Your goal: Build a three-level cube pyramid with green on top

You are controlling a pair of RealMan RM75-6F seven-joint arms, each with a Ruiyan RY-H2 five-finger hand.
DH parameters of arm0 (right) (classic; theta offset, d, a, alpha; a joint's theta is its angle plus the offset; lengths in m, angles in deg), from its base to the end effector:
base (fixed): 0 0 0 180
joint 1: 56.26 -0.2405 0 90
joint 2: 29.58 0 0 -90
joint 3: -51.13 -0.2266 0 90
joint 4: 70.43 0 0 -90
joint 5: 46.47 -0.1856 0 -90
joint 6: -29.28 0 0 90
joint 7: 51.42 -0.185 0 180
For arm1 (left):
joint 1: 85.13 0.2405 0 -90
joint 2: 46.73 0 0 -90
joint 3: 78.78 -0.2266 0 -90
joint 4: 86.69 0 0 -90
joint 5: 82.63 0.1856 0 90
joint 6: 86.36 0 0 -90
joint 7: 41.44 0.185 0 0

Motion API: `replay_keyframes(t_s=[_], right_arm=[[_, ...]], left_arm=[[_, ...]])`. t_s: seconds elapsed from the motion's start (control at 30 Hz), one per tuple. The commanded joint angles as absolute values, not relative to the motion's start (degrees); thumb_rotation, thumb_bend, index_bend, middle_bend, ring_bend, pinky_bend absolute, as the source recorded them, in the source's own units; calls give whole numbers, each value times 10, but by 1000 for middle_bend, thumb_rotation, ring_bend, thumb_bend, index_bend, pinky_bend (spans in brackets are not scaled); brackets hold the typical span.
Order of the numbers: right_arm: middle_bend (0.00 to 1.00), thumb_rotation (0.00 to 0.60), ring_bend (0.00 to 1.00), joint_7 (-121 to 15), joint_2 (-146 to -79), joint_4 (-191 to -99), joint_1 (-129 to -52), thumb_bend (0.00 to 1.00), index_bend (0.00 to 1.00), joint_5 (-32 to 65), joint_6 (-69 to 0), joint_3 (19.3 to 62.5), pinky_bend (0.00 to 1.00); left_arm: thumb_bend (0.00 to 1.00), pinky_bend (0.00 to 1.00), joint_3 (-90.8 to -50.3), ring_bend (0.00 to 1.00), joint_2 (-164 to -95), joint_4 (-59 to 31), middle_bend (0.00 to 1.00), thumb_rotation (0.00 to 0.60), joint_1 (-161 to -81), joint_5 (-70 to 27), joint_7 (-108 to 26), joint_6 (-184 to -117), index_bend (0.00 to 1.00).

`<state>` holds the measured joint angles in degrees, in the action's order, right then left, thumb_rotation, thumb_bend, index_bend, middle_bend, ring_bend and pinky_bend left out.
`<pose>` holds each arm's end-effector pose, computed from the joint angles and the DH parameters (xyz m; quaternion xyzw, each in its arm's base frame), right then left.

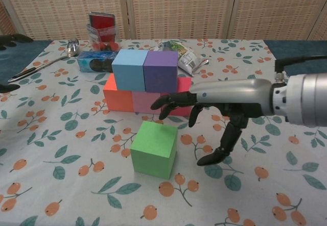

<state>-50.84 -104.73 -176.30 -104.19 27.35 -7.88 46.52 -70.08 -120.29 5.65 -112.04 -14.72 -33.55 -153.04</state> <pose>-0.0630 -0.2688 -0.0256 0.8218 -0.4480 0.3167 0.1536 -0.2102 0.3255 0.0949 -0.6319 -0.4320 -0.3937 0.5090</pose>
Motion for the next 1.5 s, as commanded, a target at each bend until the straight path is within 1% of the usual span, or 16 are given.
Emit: replay_keyframes(t_s=[0.03, 0.17, 0.33, 0.57, 0.67, 0.8, 0.87, 1.03, 1.13, 1.27, 1.5], right_arm=[[46, 600, 1, -446, -1105, -1727, -1073, 0, 0, 215, -82, 451, 249], [24, 600, 0, -407, -1130, -1716, -1088, 0, 0, 176, -90, 451, 240], [23, 600, 0, -353, -1147, -1715, -1099, 0, 0, 128, -112, 464, 241], [19, 600, 0, -332, -1177, -1705, -1111, 0, 0, 84, -132, 459, 244], [33, 600, 10, -321, -1189, -1699, -1116, 0, 0, 73, -137, 461, 283], [100, 600, 61, -314, -1201, -1695, -1118, 0, 2, 70, -148, 463, 361], [159, 600, 101, -311, -1203, -1692, -1117, 2, 38, 74, -152, 465, 403], [257, 600, 236, -305, -1200, -1690, -1108, 94, 284, 106, -170, 477, 540], [277, 600, 252, -316, -1178, -1707, -1097, 104, 354, 137, -181, 480, 554], [280, 600, 253, -346, -1108, -1756, -1076, 105, 382, 182, -193, 486, 559], [280, 600, 253, -439, -913, -1840, -1020, 105, 367, 253, -208, 511, 560]], left_arm=[[306, 91, -701, 0, -1201, 58, 0, 600, -1118, -147, -339, -1530, 0], [309, 91, -702, 0, -1197, 60, 0, 600, -1114, -145, -348, -1530, 0], [308, 91, -703, 0, -1194, 58, 0, 600, -1110, -140, -354, -1533, 0], [309, 91, -703, 0, -1193, 56, 0, 600, -1110, -136, -362, -1528, 0], [309, 91, -703, 0, -1192, 54, 0, 600, -1109, -135, -365, -1525, 0], [308, 90, -704, 0, -1193, 51, 0, 600, -1110, -134, -369, -1520, 0], [308, 89, -704, 0, -1193, 50, 0, 600, -1110, -133, -371, -1518, 0], [309, 81, -704, 0, -1193, 48, 0, 600, -1110, -129, -377, -1517, 0], [309, 77, -703, 0, -1193, 49, 0, 600, -1110, -127, -379, -1517, 0], [309, 77, -702, 0, -1191, 52, 0, 600, -1111, -125, -377, -1518, 0], [310, 77, -705, 0, -1185, 65, 0, 600, -1109, -120, -367, -1521, 0]])
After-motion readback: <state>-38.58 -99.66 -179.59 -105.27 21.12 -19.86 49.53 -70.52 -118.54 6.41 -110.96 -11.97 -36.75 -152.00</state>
